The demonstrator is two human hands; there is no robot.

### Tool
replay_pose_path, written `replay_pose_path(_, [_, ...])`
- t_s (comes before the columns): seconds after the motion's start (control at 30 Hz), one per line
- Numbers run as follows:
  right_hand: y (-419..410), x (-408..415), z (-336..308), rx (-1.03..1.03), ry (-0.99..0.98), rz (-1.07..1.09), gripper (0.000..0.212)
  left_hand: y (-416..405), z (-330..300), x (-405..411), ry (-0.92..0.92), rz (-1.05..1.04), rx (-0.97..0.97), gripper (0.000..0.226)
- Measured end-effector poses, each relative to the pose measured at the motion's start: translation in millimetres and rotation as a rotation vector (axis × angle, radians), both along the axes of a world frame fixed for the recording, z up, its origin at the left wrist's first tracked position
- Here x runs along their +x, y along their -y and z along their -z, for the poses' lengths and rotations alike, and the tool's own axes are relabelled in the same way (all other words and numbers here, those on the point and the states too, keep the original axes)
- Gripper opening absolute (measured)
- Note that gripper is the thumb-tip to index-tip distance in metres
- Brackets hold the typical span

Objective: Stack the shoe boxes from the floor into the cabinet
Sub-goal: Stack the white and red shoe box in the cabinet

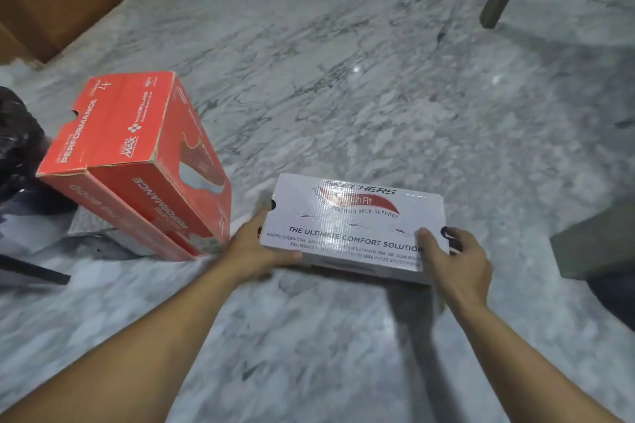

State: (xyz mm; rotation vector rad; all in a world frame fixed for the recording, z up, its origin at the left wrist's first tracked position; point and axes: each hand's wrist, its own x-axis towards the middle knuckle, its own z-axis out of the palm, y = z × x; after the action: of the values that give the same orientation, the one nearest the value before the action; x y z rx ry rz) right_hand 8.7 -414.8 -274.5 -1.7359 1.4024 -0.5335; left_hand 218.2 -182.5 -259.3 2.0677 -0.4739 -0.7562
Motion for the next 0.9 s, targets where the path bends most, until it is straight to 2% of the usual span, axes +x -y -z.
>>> replay_pose_path(0.13, [-9.7, -12.5, 9.1, 0.075, 0.053, -0.098, 0.086, -0.4, 0.1, -10.9, -0.108, 0.009, -0.075, 0.089])
replay_pose_path(0.27, [-7.2, -14.7, -7.4, 0.011, 0.065, -0.111, 0.102, -3.9, -19.5, -18.4, -0.092, -0.019, -0.109, 0.083])
replay_pose_path(0.47, [-13.5, -20.0, -59.1, -0.008, 0.102, -0.150, 0.102, -19.2, -64.1, -35.3, 0.025, -0.096, -0.170, 0.063])
replay_pose_path(0.7, [-27.2, -31.7, -133.7, -0.081, 0.143, -0.174, 0.101, -52.7, -133.2, -65.8, 0.139, -0.186, -0.306, 0.075])
replay_pose_path(0.9, [-51.5, -36.0, -200.9, -0.095, 0.230, -0.264, 0.102, -91.2, -195.9, -91.3, 0.154, -0.262, -0.403, 0.065])
